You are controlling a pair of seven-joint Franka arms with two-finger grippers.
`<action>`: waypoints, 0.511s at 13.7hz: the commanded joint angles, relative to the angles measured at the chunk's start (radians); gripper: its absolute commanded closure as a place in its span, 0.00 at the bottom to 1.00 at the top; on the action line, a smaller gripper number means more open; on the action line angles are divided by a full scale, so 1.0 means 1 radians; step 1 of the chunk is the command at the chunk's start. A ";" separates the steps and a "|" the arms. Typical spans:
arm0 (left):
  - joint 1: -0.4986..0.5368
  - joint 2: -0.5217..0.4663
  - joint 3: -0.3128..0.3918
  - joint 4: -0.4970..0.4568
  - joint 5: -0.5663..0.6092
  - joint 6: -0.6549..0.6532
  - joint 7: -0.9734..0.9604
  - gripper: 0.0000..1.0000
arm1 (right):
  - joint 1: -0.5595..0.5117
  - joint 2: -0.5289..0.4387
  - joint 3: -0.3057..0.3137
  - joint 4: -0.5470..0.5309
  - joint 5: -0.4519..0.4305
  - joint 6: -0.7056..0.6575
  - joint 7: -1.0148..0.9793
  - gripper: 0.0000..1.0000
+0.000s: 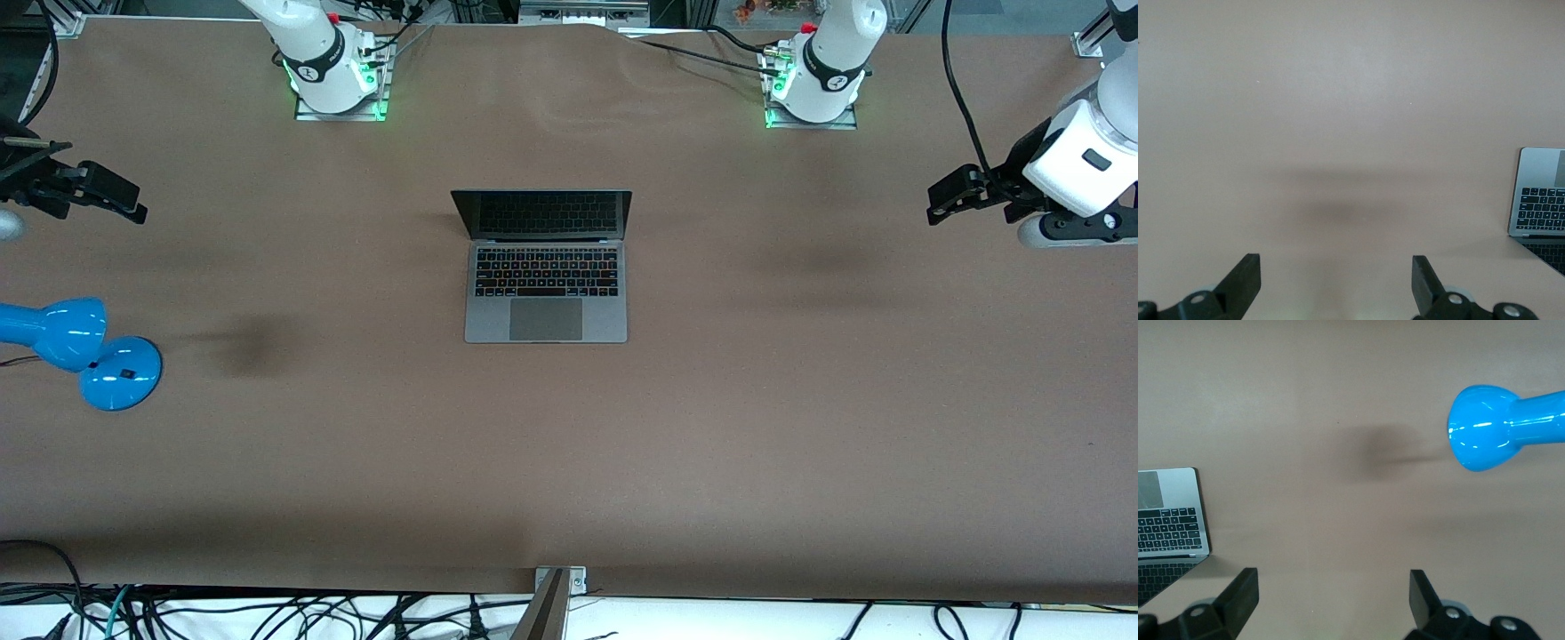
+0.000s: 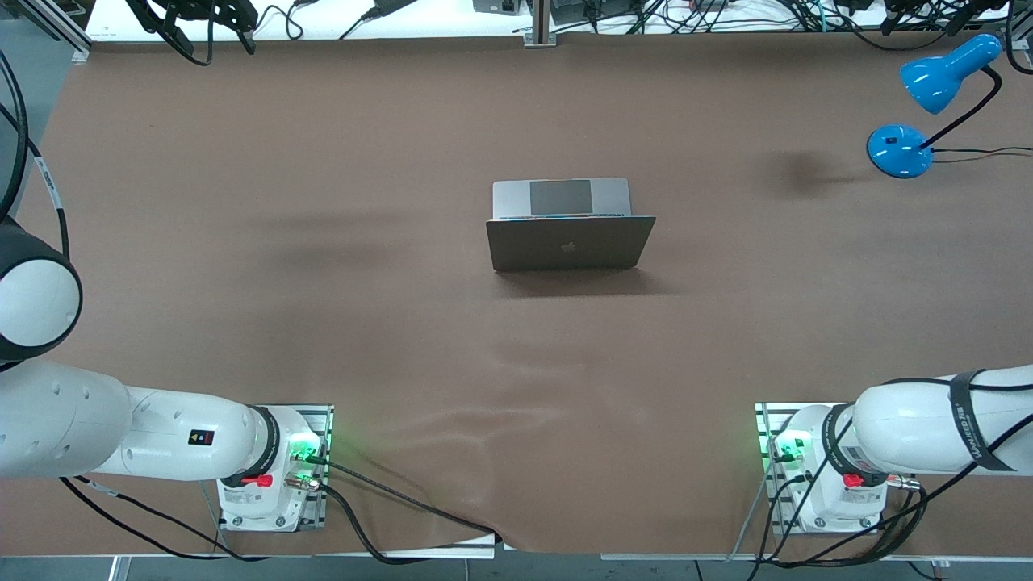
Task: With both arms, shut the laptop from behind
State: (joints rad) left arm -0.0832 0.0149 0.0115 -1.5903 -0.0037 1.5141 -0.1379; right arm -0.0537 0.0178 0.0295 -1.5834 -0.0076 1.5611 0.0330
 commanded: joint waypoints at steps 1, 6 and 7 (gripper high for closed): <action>0.008 -0.004 -0.005 0.006 -0.012 0.001 0.017 0.00 | 0.000 0.007 0.001 0.019 -0.002 -0.006 -0.002 0.00; 0.006 0.000 -0.028 0.010 0.001 0.006 0.017 0.00 | 0.000 0.008 0.001 0.019 -0.002 -0.004 -0.007 0.00; 0.008 -0.001 -0.030 0.010 0.001 0.011 0.017 0.00 | 0.000 0.008 0.001 0.019 -0.002 -0.004 -0.007 0.00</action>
State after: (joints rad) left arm -0.0829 0.0151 -0.0102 -1.5903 -0.0038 1.5161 -0.1369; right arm -0.0537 0.0179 0.0296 -1.5834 -0.0076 1.5612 0.0331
